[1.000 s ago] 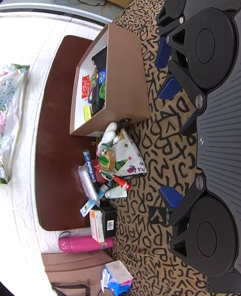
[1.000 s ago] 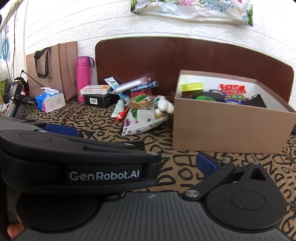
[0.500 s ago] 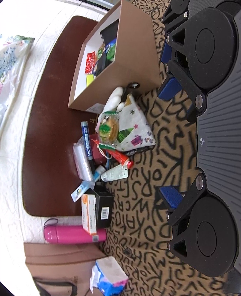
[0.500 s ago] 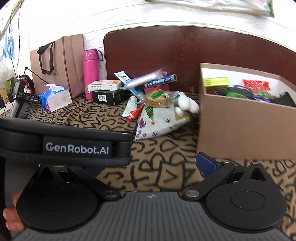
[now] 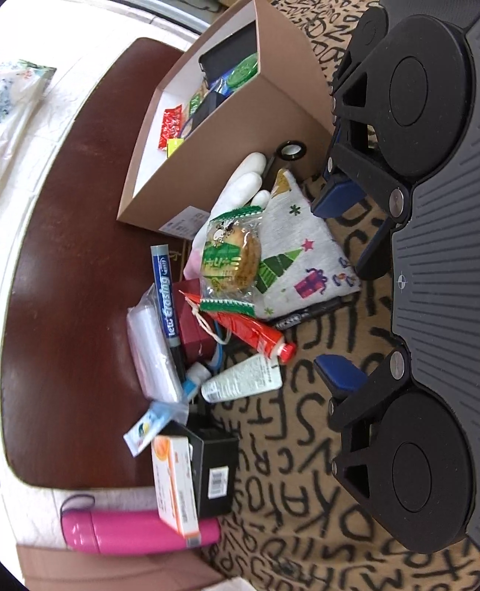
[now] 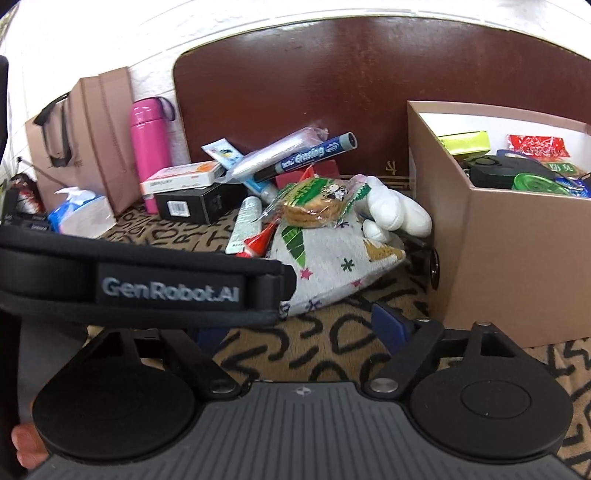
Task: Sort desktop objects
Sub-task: 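Withdraw the left gripper from the box toward the cloth pouch, then grasp the white printed cloth pouch with the left gripper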
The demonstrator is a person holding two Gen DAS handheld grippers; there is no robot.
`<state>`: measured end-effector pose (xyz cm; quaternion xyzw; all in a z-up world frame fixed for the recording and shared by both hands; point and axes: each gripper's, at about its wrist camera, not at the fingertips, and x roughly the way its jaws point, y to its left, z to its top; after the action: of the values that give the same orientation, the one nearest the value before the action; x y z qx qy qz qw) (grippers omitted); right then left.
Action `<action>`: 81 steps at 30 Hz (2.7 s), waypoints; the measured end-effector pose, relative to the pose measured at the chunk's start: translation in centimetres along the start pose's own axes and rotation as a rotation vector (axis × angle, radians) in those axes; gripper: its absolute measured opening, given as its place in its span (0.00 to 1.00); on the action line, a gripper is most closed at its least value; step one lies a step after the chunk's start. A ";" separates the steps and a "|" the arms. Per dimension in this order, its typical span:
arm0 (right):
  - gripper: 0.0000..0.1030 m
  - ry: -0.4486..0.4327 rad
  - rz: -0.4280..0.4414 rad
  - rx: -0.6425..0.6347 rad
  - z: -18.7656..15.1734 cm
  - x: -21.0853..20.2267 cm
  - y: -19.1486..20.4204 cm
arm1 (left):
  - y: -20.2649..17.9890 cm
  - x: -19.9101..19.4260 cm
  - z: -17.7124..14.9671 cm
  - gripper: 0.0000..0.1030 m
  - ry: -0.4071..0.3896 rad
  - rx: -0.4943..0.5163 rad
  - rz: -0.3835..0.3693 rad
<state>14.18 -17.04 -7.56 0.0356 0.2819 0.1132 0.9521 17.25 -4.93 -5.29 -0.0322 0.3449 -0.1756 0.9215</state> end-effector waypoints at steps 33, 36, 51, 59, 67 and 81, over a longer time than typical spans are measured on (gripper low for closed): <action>0.33 0.004 0.024 -0.056 -0.1 -3.2 1.1 | -1.7 -1.8 -0.4 0.18 0.064 0.018 -0.111; 0.33 0.024 0.055 -0.076 -1.1 -5.4 1.2 | -2.5 -3.9 -2.0 0.18 0.072 0.019 -0.104; 0.35 0.049 0.118 -0.098 -5.6 -13.0 1.9 | -5.6 -10.2 -8.1 0.19 0.085 0.013 -0.099; 0.50 -0.033 0.060 -0.075 -5.1 -14.7 0.8 | -6.8 -11.1 -7.0 0.31 0.034 0.040 -0.126; 0.50 -0.027 0.065 -0.093 -4.7 -13.7 0.5 | -7.4 -7.2 -5.1 0.39 0.062 0.064 -0.151; 0.76 0.022 0.065 -0.054 -4.3 -10.9 -0.5 | -3.8 -6.9 -6.1 0.95 0.100 -0.042 -0.095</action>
<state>3.09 -20.06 -5.49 0.0177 0.2877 0.1522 0.9454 7.37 -5.74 -4.97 -0.0592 0.3922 -0.2130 0.8929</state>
